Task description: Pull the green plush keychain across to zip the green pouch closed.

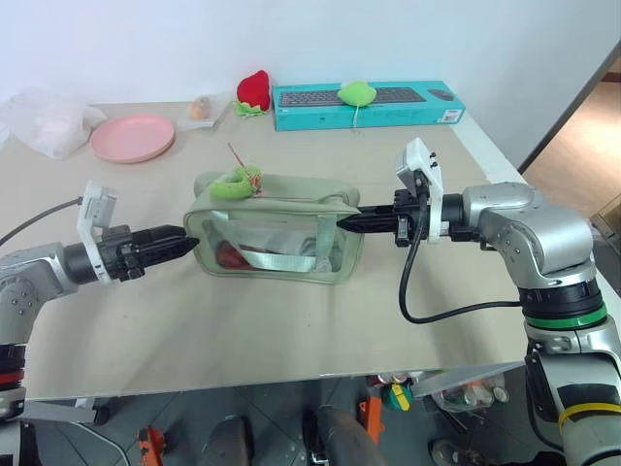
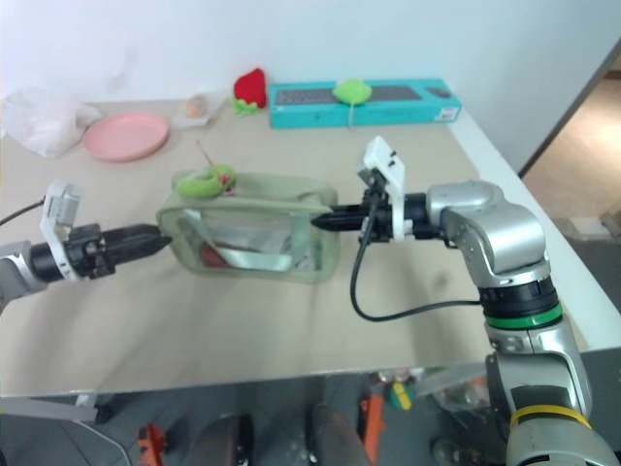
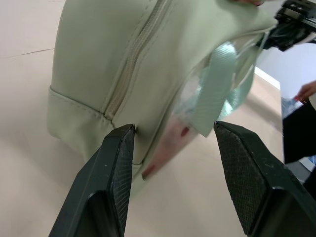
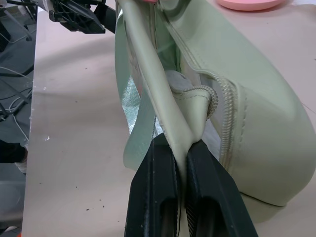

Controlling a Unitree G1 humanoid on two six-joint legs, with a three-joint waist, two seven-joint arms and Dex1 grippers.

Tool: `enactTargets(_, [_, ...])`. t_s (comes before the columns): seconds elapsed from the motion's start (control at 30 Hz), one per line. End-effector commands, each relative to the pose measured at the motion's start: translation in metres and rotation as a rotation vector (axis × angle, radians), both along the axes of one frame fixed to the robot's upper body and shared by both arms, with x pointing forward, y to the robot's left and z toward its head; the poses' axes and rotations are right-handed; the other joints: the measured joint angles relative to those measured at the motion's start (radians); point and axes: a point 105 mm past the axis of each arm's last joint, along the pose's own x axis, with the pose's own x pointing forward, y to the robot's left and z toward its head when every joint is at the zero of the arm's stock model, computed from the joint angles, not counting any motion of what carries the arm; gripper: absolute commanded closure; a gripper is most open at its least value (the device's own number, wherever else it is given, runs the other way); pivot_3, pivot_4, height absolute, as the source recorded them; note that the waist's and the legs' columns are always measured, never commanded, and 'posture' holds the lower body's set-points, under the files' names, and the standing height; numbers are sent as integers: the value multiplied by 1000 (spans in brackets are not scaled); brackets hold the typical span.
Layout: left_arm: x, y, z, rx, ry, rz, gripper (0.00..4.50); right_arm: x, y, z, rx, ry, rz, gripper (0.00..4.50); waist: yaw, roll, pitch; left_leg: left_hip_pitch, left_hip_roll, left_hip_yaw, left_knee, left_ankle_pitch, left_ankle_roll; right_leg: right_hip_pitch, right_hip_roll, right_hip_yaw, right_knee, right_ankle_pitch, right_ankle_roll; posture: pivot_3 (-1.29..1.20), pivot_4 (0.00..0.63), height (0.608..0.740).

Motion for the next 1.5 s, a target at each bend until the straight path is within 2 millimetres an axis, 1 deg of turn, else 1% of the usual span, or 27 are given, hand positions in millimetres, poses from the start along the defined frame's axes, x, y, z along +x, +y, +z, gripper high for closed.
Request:
enactTargets(0.03, [1, 11, 11, 25, -53, 29, 1867, -7, -1, 19, 34, -67, 18, 4500, 0, 0, 0, 0, 0, 0, 0, 0, 0, 0, 0, 0, 0, 0, 0, 0, 150, 740])
enactTargets(0.13, [2, 3, 11, 7, -57, -1, 1867, -7, -1, 19, 35, -66, 17, 4500, 1, 0, 0, 0, 0, 0, 0, 0, 0, 0, 0, 0, 0, 0, 0, 0, 150, 740])
enactTargets(0.2, [7, -10, 12, -8, -70, -31, 1867, -7, 0, 19, 36, -66, 22, 4500, 3, 0, 0, 0, 0, 0, 1, 0, 0, 0, -1, 0, 0, 0, 0, 0, 150, 740])
enactTargets(0.33, [15, -26, 13, -18, -84, -73, 1867, -7, 1, 19, 34, -66, 22, 4500, 4, 0, 0, -1, -1, 0, 1, 0, 0, 1, -1, -1, 0, 0, 0, 0, 150, 740])
enactTargets(0.5, [13, -29, 19, -64, -90, -93, 1867, -9, -2, 19, 33, -62, 16, 4500, 0, 0, 0, -1, -1, 0, 1, 0, 1, 0, 0, 0, 0, 0, 0, 0, 150, 740])
enactTargets(0.53, [13, -28, 20, -74, -88, -88, 2371, -9, -2, 18, 33, -58, 14, 4500, 1, 0, 0, -1, 0, 0, 1, 0, 1, 0, 0, 0, 0, 0, 0, 0, 150, 740])
enactTargets(0.6, [10, -28, 22, -90, -88, -109, 2925, -9, -3, 17, 30, -51, 9, 4500, 2, 0, 0, -1, 0, 0, 1, 0, 1, 0, 0, -1, 0, 0, 0, 0, 150, 740])
enactTargets(0.63, [9, -28, 22, -89, -90, -115, 3323, -9, -4, 17, 30, -48, 4, 3750, 2, 0, 0, -1, 0, 0, 1, 0, 1, 0, 0, -1, 0, 0, 0, 0, 150, 740])
enactTargets(0.73, [10, -29, 20, -72, -89, -102, 4292, -10, -3, 17, 32, -50, 10, 2812, 1, 0, 0, -1, -1, 0, 1, 0, 1, 0, -1, 0, 0, 0, 1, 0, 150, 740])
enactTargets(0.77, [11, -30, 19, -65, -92, -96, 4500, -11, -3, 18, 34, -53, 12, 2454, 1, 0, 0, -1, -1, 0, 1, 0, 1, 0, -1, 0, 0, 0, 1, 0, 150, 740])
enactTargets(0.8, [12, -31, 18, -61, -92, -92, 4500, -11, -3, 19, 36, -56, 11, 2152, 2, 0, 0, 0, -1, 0, 1, 0, 1, 1, -1, 0, 0, 0, 1, 0, 150, 740])
enactTargets(0.83, [12, -32, 17, -57, -93, -91, 4500, -10, -3, 19, 37, -58, 2, 1696, 2, 0, 0, 0, -1, 0, 1, 0, 1, 1, -1, 0, 0, 0, 1, 0, 150, 740])
enactTargets(0.9, [11, -33, 16, -53, -94, -95, 4500, -7, -7, 22, 37, -66, -22, 1014, 2, 0, 0, -1, -1, 0, 1, 0, 1, 1, -1, 0, 0, 0, 1, 0, 150, 740])
enactTargets(0.93, [10, -34, 16, -53, -94, -97, 4500, -9, -13, 32, 57, -88, -22, 706, 2, 0, 0, -1, -1, 0, 1, 0, 1, 1, -1, 0, 0, 0, 1, 0, 150, 740])
enactTargets(0.97, [9, -34, 16, -54, -94, -99, 4500, -11, -18, 45, 88, -118, -24, 706, 3, 0, 0, -1, -1, 0, 1, 0, 1, 1, -1, 0, 0, 0, 1, 0, 150, 740])
enactTargets(1.03, [8, -36, 15, -55, -93, -105, 4500, -17, -22, 80, 183, -199, -5, 706, 3, 0, 0, -1, -2, 0, 1, 0, 1, 1, -2, 0, 0, 0, 1, 0, 150, 740])
enactTargets(1.1, [8, -37, 14, -55, -91, -107, 4500, -20, -16, 99, 211, -272, 18, 706, 2, 1, 1, -1, -2, 0, 1, 0, 1, 0, -3, 0, 0, 0, 1, 0, 150, 740])
enactTargets(1.13, [8, -37, 14, -55, -91, -109, 4500, -20, -11, 105, 215, -288, 27, 706, 2, 1, 0, 0, -2, 0, 1, 0, 1, 1, -3, 0, 0, 0, 1, 0, 150, 740])
enactTargets(1.2, [8, -39, 13, -56, -92, -114, 4500, -20, 3, 109, 196, -318, 51, 706, 2, 0, 0, 0, -2, 0, 1, 0, 1, 1, -2, 0, 0, 0, 1, 0, 150, 740])
enactTargets(1.27, [9, -42, 14, -59, -96, -119, 4500, -25, 25, 101, 126, -361, 119, 706, 2, -1, -1, 1, -1, 0, 1, 0, 1, 2, -1, -2, 0, 0, 1, 0, 150, 740])
enactTargets(1.33, [9, -43, 14, -63, -97, -121, 4500, -26, 45, 83, 19, -414, 169, 706, 3, -1, 0, 1, -1, 0, 1, 0, 1, 2, -1, -2, 0, 0, 1, 0, 150, 740])
enactTargets(1.4, [8, -45, 13, -64, -98, -123, 4500, -23, 58, 70, -52, -459, 195, 706, 3, -1, 0, 0, -1, 0, 1, 0, 1, 2, -2, -1, 0, 0, 1, 0, 150, 740])
enactTargets(1.5, [7, -47, 12, -68, -99, -125, 4500, -14, 74, 62, -116, -553, 201, 706, 5, -1, 0, -1, -1, 0, 2, 0, 1, 1, -4, -2, 0, 0, 2, 0, 150, 740])
